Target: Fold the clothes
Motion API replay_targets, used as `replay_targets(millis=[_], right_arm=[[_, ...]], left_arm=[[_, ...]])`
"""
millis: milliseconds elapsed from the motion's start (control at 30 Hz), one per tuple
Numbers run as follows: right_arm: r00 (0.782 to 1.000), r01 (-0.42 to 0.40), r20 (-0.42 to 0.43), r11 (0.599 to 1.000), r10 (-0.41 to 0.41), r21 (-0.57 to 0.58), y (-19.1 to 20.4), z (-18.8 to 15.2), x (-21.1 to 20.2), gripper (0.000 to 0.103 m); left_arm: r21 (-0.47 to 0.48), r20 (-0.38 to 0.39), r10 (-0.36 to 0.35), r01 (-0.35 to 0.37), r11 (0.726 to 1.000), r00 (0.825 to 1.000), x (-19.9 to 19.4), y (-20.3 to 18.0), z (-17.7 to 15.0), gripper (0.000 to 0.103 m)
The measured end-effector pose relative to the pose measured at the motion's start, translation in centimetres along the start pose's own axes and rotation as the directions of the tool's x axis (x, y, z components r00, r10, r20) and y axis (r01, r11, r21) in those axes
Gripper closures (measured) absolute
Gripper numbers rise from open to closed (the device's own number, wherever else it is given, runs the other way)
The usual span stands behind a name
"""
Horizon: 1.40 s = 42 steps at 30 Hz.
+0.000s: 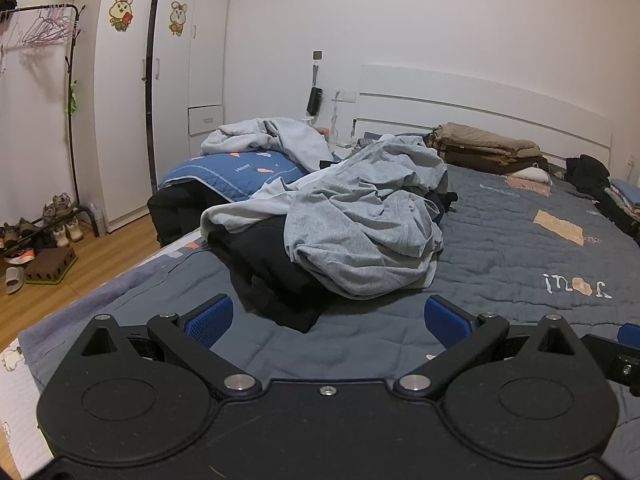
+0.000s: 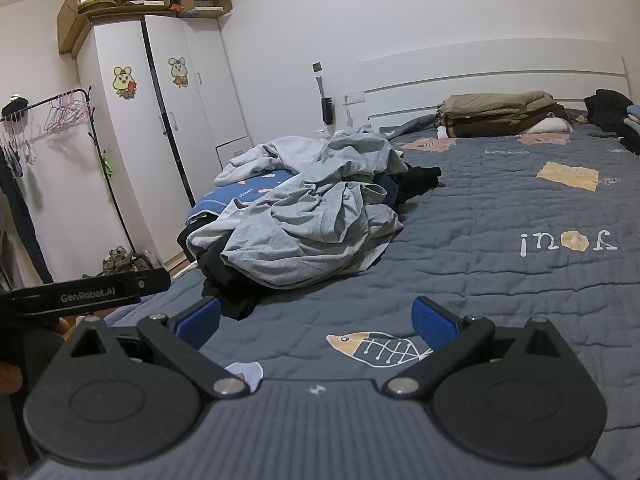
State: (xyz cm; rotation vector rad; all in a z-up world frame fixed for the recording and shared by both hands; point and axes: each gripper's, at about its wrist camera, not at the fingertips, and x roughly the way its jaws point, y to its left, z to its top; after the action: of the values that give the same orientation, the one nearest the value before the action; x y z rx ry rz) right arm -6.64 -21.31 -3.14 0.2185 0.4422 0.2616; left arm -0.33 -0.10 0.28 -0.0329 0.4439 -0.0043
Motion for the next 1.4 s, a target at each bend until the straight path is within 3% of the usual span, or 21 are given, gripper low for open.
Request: replay_targets(millis=[967, 1400], right_arm=[[1.0, -0.001, 0.006, 1.0, 0.001, 0.027, -0.61, -0.43, 0.23, 0.001], [1.0, -0.01, 0.012, 0.999, 0.009, 0.038, -0.46, -0.08, 0.48, 0.001]], left_arm=[[0.022, -0.004, -0.012, 0.012, 1.0, 1.0, 0.48, -0.34, -0.24, 0.0], [0.011, 0.013, -0.065, 0.065, 0.998, 0.998, 0.48, 0.06, -0.22, 0.0]])
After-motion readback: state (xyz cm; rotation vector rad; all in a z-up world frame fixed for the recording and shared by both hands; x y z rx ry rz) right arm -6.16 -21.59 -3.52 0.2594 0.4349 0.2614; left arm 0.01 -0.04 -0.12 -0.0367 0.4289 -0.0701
